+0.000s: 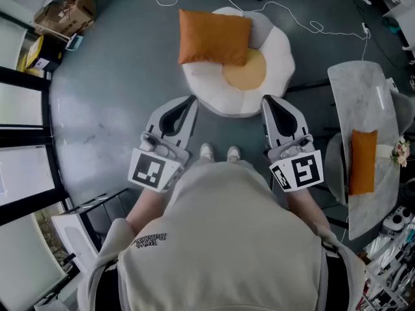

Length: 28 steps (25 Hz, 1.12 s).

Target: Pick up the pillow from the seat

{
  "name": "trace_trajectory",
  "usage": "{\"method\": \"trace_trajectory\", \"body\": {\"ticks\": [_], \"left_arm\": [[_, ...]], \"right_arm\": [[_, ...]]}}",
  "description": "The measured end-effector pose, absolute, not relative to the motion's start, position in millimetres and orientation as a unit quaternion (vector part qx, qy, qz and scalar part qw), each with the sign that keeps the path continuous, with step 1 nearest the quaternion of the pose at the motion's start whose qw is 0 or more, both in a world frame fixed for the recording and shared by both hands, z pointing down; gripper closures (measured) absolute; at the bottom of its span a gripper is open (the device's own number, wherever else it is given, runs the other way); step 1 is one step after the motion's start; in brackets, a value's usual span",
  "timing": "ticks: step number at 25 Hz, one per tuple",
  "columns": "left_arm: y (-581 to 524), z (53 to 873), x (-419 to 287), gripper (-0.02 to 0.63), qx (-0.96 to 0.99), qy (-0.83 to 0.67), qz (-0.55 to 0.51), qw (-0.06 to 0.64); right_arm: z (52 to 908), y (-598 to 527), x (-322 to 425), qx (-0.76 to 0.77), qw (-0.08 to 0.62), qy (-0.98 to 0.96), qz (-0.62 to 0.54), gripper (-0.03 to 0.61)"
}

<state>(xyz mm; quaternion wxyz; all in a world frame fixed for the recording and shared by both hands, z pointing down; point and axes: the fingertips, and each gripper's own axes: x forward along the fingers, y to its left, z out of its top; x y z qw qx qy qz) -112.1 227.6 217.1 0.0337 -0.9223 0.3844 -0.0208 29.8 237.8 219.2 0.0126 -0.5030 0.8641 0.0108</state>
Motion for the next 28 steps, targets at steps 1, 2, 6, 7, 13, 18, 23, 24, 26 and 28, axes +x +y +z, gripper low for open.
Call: {"method": "trace_trajectory", "body": {"ticks": [1, 2, 6, 7, 13, 18, 23, 24, 26, 28], "left_arm": [[228, 218, -114, 0.603, -0.922, 0.386, -0.020, 0.034], [228, 220, -115, 0.603, -0.921, 0.387, -0.020, 0.033], [229, 223, -116, 0.603, -0.921, 0.388, -0.024, 0.031], [229, 223, -116, 0.604, -0.921, 0.387, -0.024, 0.030], [229, 226, -115, 0.604, -0.921, 0.387, -0.028, 0.029], [231, 228, -109, 0.603, -0.921, 0.389, -0.032, 0.014], [232, 234, -104, 0.603, -0.917, 0.396, -0.035, 0.014], [232, 235, -102, 0.603, -0.916, 0.398, -0.037, 0.013], [232, 238, -100, 0.603, -0.914, 0.404, -0.041, 0.012], [231, 242, -97, 0.604, -0.911, 0.411, -0.045, 0.010]], "right_arm": [[220, 237, 28, -0.502, 0.010, 0.864, 0.013, 0.571], [221, 237, 27, -0.502, 0.008, 0.865, 0.013, 0.571], [223, 235, 25, -0.498, 0.012, 0.867, 0.005, 0.571], [224, 234, 25, -0.497, 0.013, 0.867, 0.005, 0.571], [224, 238, 25, -0.494, 0.022, 0.869, 0.001, 0.571], [224, 241, 32, -0.494, 0.031, 0.869, -0.007, 0.571], [229, 243, 42, -0.492, 0.039, 0.870, -0.018, 0.571], [227, 244, 44, -0.491, 0.047, 0.870, -0.021, 0.571], [222, 245, 49, -0.487, 0.060, 0.871, -0.020, 0.571], [220, 245, 54, -0.485, 0.063, 0.872, -0.013, 0.571]]}}
